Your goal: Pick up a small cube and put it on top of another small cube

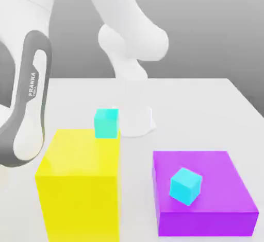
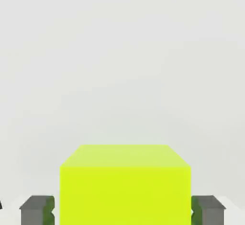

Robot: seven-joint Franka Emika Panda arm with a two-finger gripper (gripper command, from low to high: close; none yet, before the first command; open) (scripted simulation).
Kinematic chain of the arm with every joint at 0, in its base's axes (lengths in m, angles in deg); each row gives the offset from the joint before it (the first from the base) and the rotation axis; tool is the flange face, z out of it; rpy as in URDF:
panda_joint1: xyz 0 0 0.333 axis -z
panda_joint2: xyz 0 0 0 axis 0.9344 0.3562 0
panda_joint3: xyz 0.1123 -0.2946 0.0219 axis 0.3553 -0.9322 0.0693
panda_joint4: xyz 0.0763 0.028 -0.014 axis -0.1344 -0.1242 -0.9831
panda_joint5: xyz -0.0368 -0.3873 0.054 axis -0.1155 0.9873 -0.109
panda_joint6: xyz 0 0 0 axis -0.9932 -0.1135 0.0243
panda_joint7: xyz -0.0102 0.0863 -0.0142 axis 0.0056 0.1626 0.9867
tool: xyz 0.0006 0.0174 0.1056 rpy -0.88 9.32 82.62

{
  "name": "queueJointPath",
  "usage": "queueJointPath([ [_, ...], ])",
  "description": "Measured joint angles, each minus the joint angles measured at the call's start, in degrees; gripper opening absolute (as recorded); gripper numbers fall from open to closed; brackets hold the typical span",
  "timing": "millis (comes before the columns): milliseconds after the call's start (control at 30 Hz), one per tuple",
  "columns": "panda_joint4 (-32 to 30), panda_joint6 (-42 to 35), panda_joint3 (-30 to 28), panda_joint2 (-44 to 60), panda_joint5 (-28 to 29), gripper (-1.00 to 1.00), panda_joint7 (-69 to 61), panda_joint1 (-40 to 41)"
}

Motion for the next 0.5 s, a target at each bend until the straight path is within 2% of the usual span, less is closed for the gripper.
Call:
queueJointPath([
  [100, 0.1, 0.2, 0.0, 0.3, -0.1, -1.0, 0.0, 0.0],
  [267, -0.3, -6.0, 0.8, -7.4, -0.8, -1.0, -1.0, 0.2],
  [500, -2.2, -10.9, 8.7, -18.9, -5.0, -1.0, -0.8, -5.5],
])
